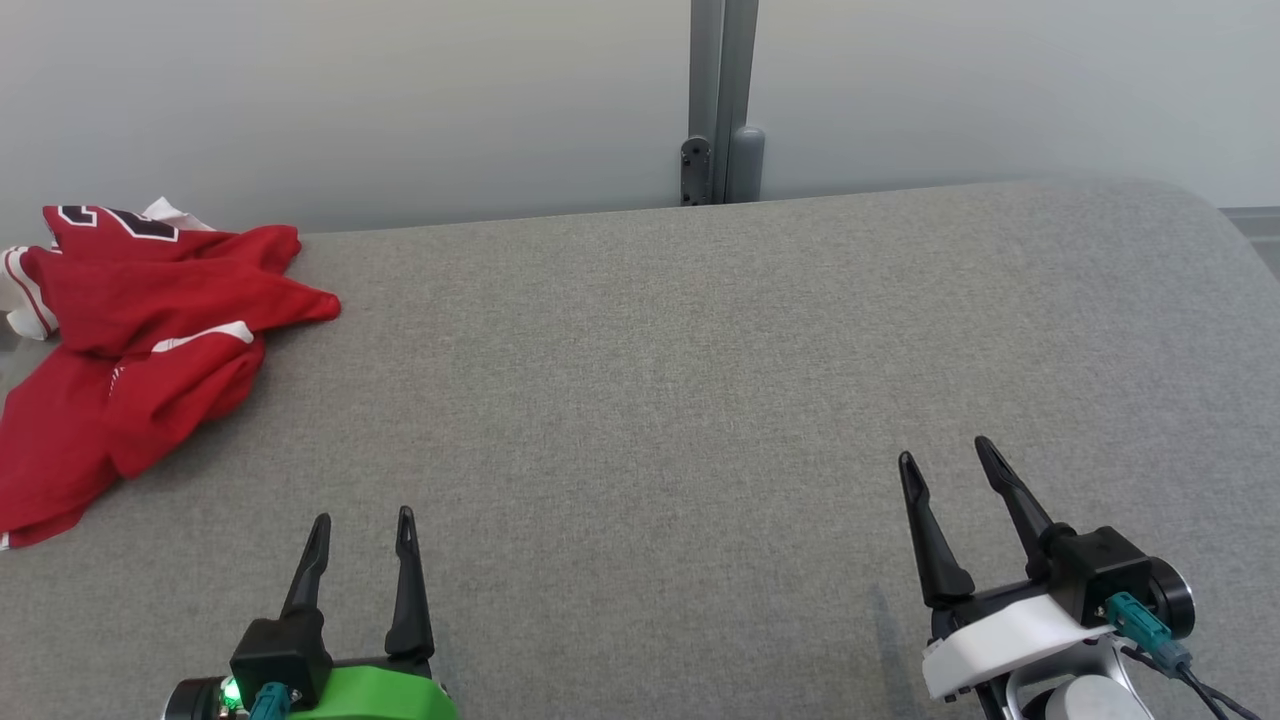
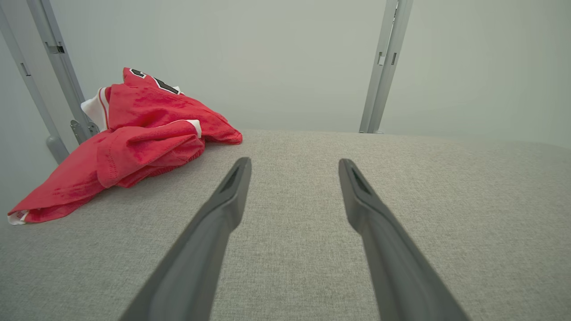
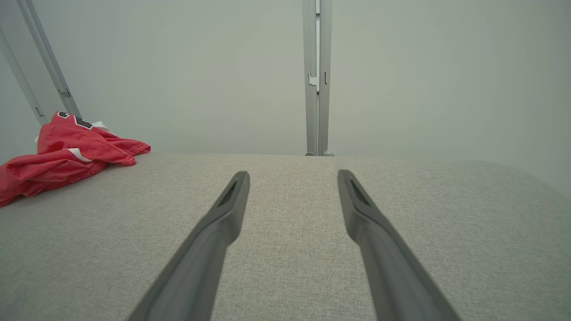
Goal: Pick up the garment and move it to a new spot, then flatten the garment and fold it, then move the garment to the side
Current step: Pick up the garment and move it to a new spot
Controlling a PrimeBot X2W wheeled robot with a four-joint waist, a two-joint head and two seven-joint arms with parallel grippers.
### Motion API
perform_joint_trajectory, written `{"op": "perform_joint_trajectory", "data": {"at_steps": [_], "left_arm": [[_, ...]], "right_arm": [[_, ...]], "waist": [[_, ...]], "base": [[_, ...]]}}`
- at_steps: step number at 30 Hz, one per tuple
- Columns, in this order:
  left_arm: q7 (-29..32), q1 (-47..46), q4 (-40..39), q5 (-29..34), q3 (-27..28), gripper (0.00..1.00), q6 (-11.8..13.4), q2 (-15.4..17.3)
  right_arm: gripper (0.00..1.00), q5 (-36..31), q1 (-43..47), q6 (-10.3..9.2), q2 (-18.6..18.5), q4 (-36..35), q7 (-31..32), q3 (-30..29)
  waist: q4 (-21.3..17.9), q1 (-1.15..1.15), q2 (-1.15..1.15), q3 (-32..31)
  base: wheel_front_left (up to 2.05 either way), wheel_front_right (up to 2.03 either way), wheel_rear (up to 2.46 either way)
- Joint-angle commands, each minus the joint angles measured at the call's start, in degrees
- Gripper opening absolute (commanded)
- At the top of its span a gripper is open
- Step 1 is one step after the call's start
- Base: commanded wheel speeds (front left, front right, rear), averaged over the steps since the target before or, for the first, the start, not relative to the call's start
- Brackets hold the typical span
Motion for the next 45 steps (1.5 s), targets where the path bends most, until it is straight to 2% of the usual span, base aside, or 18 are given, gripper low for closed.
{"op": "perform_joint_trajectory", "data": {"at_steps": [1,7,12,16,26,31,45], "left_arm": [[-0.1,0.3,0.1,0.0,0.1,1.0,-0.2,0.4],[-0.1,-0.3,0.0,0.1,-0.3,1.0,-0.1,0.4],[-0.1,-0.8,-0.4,0.1,-0.4,1.0,0.1,0.4],[-0.1,-0.9,-0.5,0.1,-0.6,1.0,0.2,0.4],[-0.1,-0.9,-1.4,-0.5,-0.3,1.0,0.5,0.3],[-0.1,-0.3,-1.7,-1.6,0.1,1.0,0.8,0.3],[-0.1,0.9,-4.8,-3.7,0.7,1.0,2.6,0.3]], "right_arm": [[1.0,0.0,0.6,0.02,-0.3,0.1,-0.2,-0.1],[1.0,0.0,0.9,0.02,-0.3,-0.2,-0.2,-0.7],[1.0,-0.4,1.1,0.02,-0.3,-0.9,-0.2,-1.2],[1.0,-0.6,1.2,0.02,-0.3,-1.4,-0.2,-1.5],[1.0,-1.2,0.7,0.02,-0.3,-2.3,-0.2,-1.0],[1.0,-1.2,0.6,0.02,-0.3,-1.8,-0.2,-0.2],[1.0,-2.0,-2.4,0.01,-0.3,-0.7,-0.2,2.0]], "waist": [[0.1,0.0,0.0,0.0],[1.2,0.0,0.0,0.1],[4.6,0.0,0.0,0.2],[9.0,0.0,0.0,0.5],[23.3,0.0,0.0,1.5],[28.7,0.0,0.0,1.1],[30.1,0.0,0.0,2.7]], "base": [[0.0,0.0,0.0],[0.0,0.0,0.0],[0.0,0.0,0.0],[0.0,0.0,0.0],[0.0,0.0,0.0],[0.0,0.0,0.0],[0.0,0.0,0.0]]}}
